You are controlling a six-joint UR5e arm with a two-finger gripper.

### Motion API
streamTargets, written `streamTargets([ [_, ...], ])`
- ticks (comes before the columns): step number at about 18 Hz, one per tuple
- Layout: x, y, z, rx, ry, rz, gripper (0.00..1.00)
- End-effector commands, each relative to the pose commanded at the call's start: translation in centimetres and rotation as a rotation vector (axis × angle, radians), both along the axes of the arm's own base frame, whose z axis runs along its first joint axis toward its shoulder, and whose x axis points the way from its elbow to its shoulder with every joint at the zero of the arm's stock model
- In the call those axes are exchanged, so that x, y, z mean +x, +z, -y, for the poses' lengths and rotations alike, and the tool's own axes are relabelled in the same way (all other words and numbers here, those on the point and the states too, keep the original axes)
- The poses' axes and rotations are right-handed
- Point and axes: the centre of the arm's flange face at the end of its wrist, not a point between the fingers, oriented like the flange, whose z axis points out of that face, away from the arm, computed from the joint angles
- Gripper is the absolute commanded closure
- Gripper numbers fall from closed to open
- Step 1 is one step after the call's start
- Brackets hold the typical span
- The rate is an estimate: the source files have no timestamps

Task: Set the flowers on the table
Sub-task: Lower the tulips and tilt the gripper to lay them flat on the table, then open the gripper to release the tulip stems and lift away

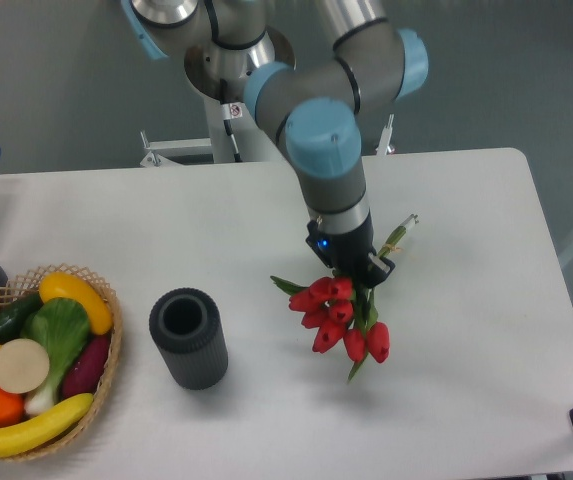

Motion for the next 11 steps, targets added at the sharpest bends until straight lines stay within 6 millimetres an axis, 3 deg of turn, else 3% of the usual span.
streamTargets([
  [2,-0.3,-1.9,-0.2,-0.02,0.003,0.02,0.74],
  [6,-0.5,-3.3,-0.3,-0.037,0.004,0.034,0.71],
  [7,-0.5,-3.5,-0.3,-0.04,0.004,0.036,0.61],
  [8,-0.5,-3.7,-0.4,-0.042,0.002,0.04,0.44],
  [9,-0.6,-3.7,-0.3,-0.043,0.005,0.039,0.36],
  [10,-0.6,-3.4,-0.4,-0.038,0.001,0.035,0.12],
  [11,-0.6,-3.0,-0.4,-0.033,-0.001,0.029,0.0],
])
